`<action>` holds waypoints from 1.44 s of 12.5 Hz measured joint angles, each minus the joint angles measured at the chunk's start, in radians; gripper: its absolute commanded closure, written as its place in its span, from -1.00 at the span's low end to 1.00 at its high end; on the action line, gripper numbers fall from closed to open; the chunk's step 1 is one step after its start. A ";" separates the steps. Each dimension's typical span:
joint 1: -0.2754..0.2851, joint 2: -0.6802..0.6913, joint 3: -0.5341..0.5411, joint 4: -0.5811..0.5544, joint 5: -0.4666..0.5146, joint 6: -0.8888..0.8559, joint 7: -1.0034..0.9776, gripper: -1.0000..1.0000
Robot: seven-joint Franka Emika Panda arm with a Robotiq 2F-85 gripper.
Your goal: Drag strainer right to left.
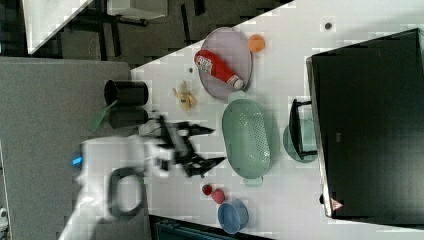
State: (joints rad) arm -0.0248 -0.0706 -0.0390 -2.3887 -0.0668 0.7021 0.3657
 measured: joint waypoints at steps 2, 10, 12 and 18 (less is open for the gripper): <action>-0.005 0.137 0.012 -0.033 0.012 0.119 0.105 -1.00; 0.019 0.402 0.014 -0.045 0.012 0.342 0.275 -1.00; 0.024 0.429 0.033 -0.027 -0.002 0.374 0.324 -1.00; 0.069 0.444 0.092 -0.045 0.027 0.424 0.414 -1.00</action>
State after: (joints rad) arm 0.0442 0.3735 0.0528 -2.4336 -0.0402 1.1260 0.7798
